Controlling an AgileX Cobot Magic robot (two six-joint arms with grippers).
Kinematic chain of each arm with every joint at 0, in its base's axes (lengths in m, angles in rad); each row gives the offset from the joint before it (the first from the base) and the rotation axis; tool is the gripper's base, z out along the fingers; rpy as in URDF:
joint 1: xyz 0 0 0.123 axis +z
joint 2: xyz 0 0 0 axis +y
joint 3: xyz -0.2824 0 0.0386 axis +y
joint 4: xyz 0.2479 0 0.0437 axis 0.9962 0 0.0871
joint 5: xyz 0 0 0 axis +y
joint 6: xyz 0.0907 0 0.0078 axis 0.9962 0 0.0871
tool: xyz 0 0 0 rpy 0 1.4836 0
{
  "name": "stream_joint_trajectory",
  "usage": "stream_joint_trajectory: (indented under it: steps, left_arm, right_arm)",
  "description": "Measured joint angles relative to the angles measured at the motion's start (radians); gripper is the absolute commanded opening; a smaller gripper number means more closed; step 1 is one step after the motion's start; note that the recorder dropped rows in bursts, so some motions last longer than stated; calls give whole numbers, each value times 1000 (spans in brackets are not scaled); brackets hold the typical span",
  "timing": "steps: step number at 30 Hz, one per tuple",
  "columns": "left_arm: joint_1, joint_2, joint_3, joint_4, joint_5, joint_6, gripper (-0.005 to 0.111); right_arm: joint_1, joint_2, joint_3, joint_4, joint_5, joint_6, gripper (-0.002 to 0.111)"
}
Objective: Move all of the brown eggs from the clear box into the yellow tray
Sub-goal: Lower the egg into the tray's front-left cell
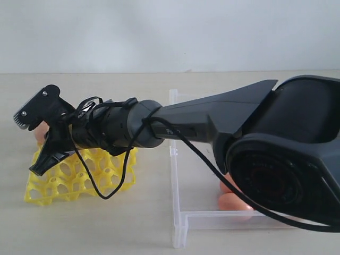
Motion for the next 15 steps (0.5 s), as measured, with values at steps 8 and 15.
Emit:
stream_joint_trajectory:
  steps: [8, 15]
  left_arm:
    - [0, 0, 0, 0, 0, 0, 4]
    - [0, 0, 0, 0, 0, 0, 4]
  right_arm:
    - [0, 4, -4, 0, 10, 0, 0]
    - [0, -11, -2, 0, 19, 2, 0]
